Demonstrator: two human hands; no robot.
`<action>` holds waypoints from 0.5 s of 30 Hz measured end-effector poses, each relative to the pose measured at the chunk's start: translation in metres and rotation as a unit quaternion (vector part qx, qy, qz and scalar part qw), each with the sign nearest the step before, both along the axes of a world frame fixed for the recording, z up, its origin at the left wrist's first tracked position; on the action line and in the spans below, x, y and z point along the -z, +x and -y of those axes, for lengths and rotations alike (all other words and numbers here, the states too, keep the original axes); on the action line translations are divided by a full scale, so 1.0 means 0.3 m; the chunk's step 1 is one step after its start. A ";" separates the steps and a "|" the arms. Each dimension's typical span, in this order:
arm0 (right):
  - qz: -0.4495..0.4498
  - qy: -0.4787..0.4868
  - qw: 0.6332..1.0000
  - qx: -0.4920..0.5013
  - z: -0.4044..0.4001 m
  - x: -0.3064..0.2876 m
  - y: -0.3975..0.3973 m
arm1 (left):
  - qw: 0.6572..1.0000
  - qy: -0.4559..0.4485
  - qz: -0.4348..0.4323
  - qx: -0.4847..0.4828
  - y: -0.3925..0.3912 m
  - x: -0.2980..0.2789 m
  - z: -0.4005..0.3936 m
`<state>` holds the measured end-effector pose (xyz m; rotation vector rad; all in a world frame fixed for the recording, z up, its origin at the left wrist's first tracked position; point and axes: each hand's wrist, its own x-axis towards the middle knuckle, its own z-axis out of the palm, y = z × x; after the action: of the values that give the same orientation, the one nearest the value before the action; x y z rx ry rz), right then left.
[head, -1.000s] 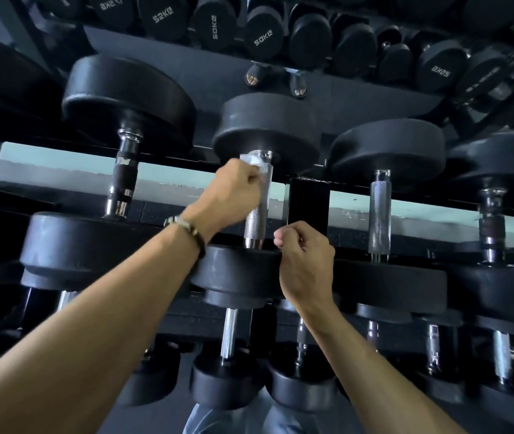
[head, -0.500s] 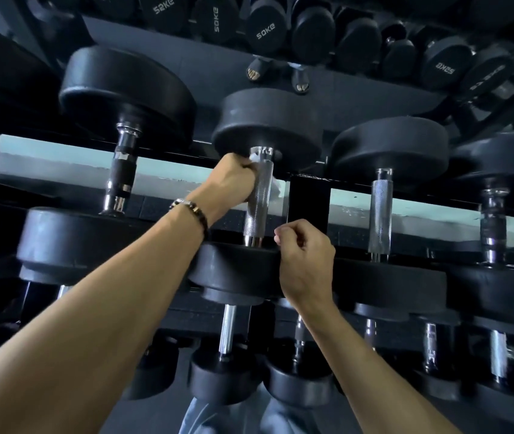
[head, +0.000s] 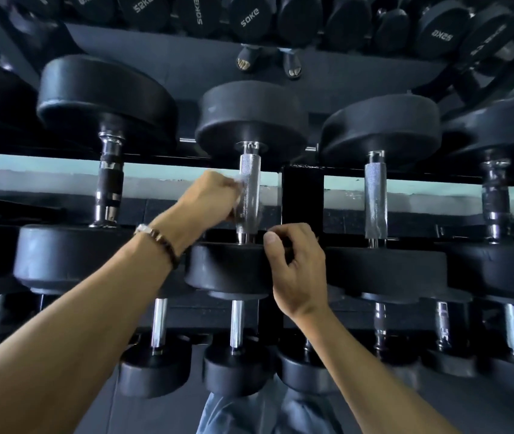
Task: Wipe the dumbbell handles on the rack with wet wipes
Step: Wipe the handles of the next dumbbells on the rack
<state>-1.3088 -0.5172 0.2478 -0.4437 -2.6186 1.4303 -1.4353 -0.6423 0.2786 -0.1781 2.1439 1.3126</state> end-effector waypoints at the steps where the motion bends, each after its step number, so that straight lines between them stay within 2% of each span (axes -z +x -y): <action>1: 0.001 0.001 1.000 -0.001 0.000 0.000 0.000 | 0.999 -0.016 0.015 0.027 0.033 0.001 0.018; 3: 0.000 -0.002 1.000 -0.003 -0.002 0.002 0.001 | 0.999 0.014 0.041 0.025 0.043 -0.007 0.025; 6: -0.002 -0.019 1.000 0.003 0.000 0.003 0.005 | 0.990 0.098 0.038 -0.099 -0.047 -0.029 -0.031; 7: -0.002 -0.022 1.000 0.006 0.001 0.004 0.005 | 0.988 0.104 0.035 -0.112 -0.068 -0.032 -0.046; 8: -0.002 -0.023 1.000 0.008 0.003 0.007 0.005 | 0.991 0.085 0.034 -0.096 -0.068 -0.029 -0.045; 10: -0.009 -0.024 1.000 0.013 0.002 0.008 0.005 | 0.998 0.001 0.056 -0.005 -0.023 -0.013 -0.008; 12: -0.016 -0.025 0.999 0.013 0.001 0.008 0.003 | 0.993 -0.054 0.086 0.064 0.025 -0.012 0.023; 15: -0.006 -0.040 0.999 0.015 -0.001 0.011 0.003 | 0.994 -0.041 0.098 0.022 0.000 -0.037 0.003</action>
<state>-1.3078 -0.5170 0.2445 -0.4802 -2.5402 1.5279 -1.4352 -0.6431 0.2898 -0.2807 2.0245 1.1343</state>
